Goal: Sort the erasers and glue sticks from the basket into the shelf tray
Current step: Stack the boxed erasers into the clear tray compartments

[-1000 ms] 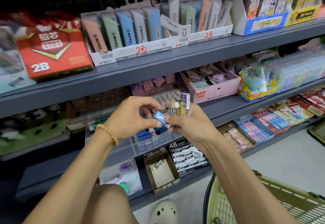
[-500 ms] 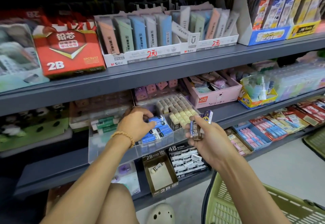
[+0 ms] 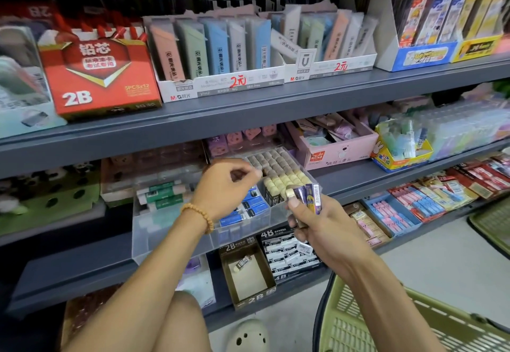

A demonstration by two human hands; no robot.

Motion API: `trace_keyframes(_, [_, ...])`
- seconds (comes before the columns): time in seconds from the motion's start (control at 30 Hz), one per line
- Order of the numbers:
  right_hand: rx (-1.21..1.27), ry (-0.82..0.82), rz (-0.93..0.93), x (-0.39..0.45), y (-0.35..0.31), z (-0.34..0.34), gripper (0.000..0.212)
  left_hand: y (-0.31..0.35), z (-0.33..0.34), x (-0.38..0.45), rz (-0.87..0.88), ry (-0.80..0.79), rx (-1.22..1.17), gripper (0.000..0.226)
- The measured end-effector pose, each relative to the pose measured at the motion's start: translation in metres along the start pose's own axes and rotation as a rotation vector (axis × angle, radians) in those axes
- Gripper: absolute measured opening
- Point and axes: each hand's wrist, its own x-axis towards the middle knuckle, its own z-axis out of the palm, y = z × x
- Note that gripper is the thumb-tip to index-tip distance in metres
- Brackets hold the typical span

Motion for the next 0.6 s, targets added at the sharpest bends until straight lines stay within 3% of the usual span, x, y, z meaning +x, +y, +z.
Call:
trace_keyframes(0.1, [-0.038,-0.026,-0.048,0.003,-0.001,0.003,0.012,0.018,0.006,-0.008,-0.007,-0.229,-0.319,0.007])
trace_keyframes(0.27, [-0.07,-0.027,-0.13,0.005,-0.005,0.001,0.008,0.019,0.012,-0.006,-0.104,-0.374,-0.424,0.006])
trace_keyframes(0.47, [0.133,0.015,-0.118,0.002,-0.003,-0.001,0.019,0.016,0.011,-0.004,-0.214,-0.339,-0.559,0.017])
trace_keyframes(0.6, [0.103,0.045,-0.121,0.004,-0.002,0.001,0.02,0.015,0.01,-0.006,-0.212,-0.393,-0.553,0.018])
